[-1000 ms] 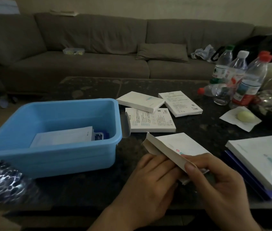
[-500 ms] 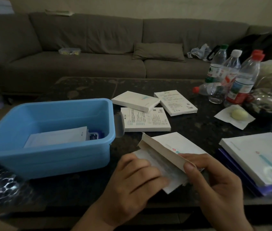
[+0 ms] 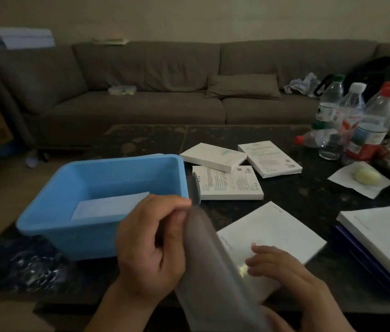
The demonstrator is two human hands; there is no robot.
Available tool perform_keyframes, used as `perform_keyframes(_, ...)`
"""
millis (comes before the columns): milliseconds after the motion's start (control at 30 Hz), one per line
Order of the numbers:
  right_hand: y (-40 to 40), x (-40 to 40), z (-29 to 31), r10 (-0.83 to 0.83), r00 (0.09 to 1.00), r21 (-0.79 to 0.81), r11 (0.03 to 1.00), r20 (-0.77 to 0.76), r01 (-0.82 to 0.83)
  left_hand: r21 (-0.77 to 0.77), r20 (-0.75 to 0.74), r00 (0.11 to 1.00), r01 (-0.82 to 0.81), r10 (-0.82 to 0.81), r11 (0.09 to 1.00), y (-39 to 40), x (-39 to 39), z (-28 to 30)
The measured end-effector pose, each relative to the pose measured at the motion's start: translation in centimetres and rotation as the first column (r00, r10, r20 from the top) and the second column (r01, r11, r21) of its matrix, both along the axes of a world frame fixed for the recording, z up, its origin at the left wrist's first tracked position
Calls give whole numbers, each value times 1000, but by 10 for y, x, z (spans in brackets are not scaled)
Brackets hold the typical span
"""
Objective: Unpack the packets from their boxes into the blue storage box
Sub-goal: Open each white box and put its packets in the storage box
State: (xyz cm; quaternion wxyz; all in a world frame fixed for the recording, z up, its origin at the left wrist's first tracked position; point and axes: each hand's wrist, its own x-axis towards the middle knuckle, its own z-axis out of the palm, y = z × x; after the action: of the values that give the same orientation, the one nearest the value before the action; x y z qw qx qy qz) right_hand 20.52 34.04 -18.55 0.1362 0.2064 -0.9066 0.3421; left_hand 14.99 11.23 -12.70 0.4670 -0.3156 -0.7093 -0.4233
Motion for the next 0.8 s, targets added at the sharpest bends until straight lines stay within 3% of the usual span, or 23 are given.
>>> perform_keyframes(67,-15,1,14,65,984,-253,967,165,-21,31,175,984,-35,29,999,-4,4,17)
perform_keyframes(133,-29,5,35,149,951,-548,836,271,25,115,329,944,-67,26,991,-8,9,32)
perform_keyframes(200,-45,6,59,140,924,-696,700,355,161,228,484,875,-114,-11,967,-14,12,47)
perform_keyframes(333,-66,-16,103,154,903,-732,647,401,215,389,672,723,-162,-159,907,-39,6,64)
perform_keyframes(433,-81,-36,118,169,879,-629,757,446,173,457,727,657,-245,-200,855,-60,-8,58)
perform_keyframes(600,-111,-68,140,211,801,-513,848,560,135,510,745,637,-352,-198,785,-92,-17,53)
perform_keyframes(800,-143,-95,155,271,811,-467,884,519,3,502,681,732,-460,-7,733,-126,-20,53)
